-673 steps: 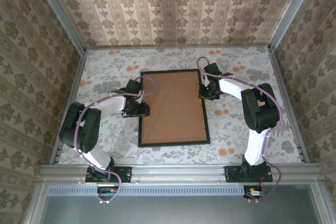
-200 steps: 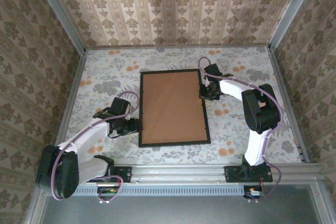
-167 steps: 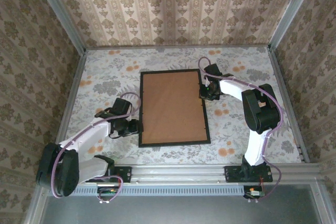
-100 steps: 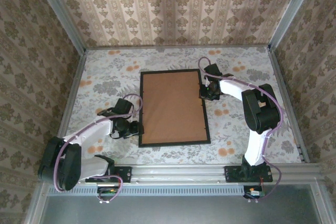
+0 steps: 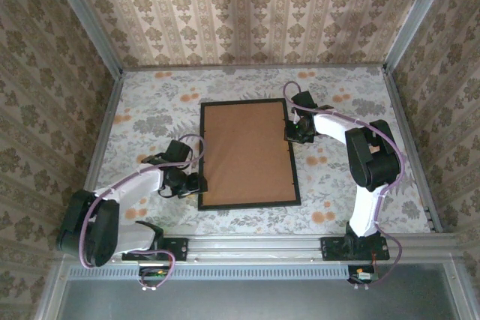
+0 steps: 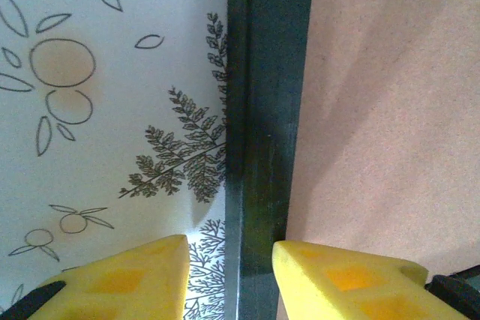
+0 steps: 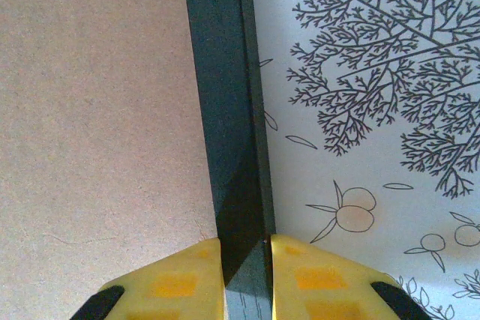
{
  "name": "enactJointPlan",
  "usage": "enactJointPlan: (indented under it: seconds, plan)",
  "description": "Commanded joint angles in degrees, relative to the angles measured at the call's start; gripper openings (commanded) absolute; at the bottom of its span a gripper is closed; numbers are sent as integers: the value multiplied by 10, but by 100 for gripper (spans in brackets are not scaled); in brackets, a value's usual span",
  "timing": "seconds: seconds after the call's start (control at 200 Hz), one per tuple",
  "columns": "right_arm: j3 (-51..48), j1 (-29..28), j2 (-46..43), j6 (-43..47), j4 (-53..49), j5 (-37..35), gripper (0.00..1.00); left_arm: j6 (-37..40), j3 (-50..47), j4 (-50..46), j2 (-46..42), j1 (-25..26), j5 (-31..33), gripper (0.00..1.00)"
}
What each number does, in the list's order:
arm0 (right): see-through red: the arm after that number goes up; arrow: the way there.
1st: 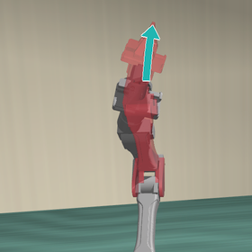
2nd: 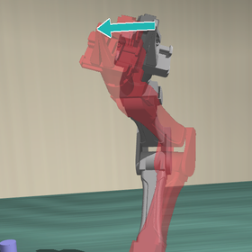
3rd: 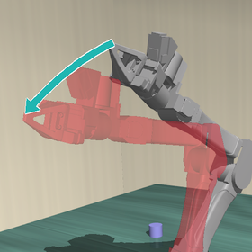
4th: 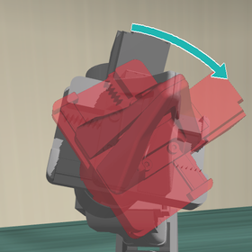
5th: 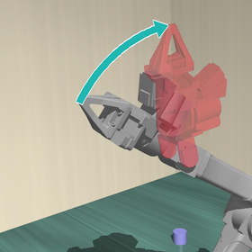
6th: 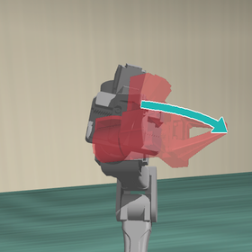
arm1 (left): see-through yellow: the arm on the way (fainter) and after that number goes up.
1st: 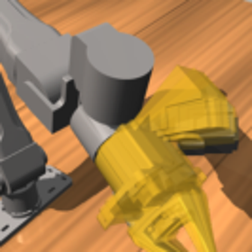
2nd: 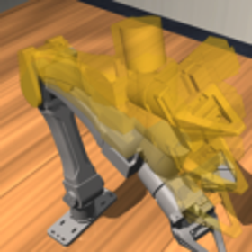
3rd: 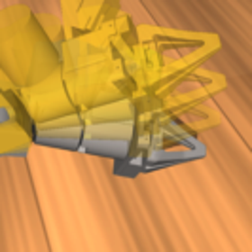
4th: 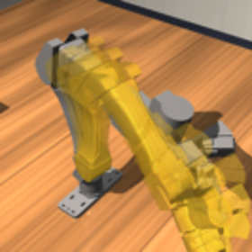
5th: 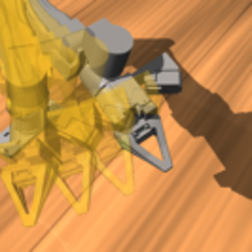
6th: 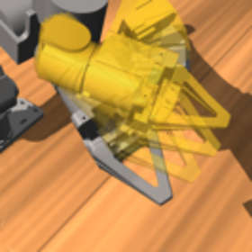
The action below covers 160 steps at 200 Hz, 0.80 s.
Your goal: Put the photo into the frame
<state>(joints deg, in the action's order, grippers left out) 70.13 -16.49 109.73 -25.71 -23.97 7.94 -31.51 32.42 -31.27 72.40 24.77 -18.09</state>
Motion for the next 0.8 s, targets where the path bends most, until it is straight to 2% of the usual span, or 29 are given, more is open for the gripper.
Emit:
enactJointPlan:
  seconds: [0.0,0.18,0.235,0.795]
  plan:
    - [-13,-6,27,-11,-16,23,18,8,14,35,13,7,-10,46]
    - [-13,-11,29,-13,-14,27,18,22,25,40,33,11,-9,48]
    - [-12,-13,29,-13,-16,25,18,26,29,41,40,32,-7,49]
    - [-11,-14,29,-14,-19,25,18,50,65,29,95,74,25,55]
